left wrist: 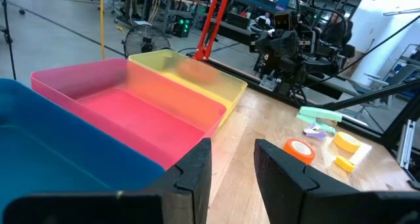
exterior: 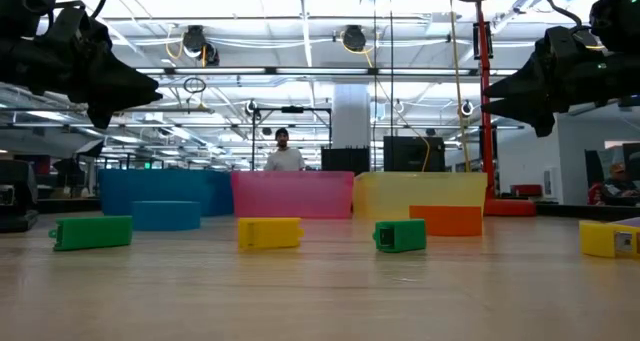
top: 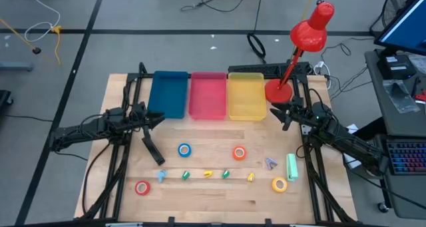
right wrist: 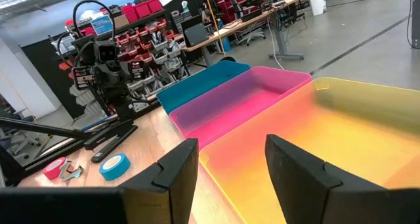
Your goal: Pick and place Stapler, Stapler remover, tape
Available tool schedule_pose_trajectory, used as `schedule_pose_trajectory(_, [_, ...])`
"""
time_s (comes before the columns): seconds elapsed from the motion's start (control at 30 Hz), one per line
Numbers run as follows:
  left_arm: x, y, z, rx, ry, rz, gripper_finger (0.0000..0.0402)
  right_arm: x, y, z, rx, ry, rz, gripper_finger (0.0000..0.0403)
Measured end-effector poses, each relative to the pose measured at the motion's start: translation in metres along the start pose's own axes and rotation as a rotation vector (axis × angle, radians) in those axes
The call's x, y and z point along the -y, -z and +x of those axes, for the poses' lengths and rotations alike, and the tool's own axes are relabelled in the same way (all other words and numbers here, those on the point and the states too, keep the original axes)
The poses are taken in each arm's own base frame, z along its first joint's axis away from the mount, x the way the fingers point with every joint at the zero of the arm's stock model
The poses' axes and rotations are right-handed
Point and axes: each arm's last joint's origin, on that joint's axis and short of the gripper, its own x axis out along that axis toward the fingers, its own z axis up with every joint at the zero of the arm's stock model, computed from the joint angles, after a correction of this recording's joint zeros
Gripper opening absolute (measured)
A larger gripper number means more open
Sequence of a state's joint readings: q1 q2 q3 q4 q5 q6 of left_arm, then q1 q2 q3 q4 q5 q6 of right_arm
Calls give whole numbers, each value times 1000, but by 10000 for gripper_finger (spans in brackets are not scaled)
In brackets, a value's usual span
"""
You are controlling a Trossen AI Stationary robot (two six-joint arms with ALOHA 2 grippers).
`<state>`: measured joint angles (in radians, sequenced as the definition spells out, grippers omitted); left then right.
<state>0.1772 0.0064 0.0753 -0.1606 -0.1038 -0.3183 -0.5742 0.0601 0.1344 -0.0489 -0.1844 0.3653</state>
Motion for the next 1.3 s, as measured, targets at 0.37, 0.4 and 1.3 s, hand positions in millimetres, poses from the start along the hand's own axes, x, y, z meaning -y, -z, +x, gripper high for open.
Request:
schedule_pose_trajectory(0.37, [0,0,0,0,0,0,118,0,0,0,0,0,0,171])
schedule_pose_trajectory(0.4, [0,0,0,0,0,0,118,0,0,0,0,0,0,171])
schedule_pose_trajectory(1.3, [4,-14,-1,148,20,-24,118,0,-1,0,20,23,-2,171])
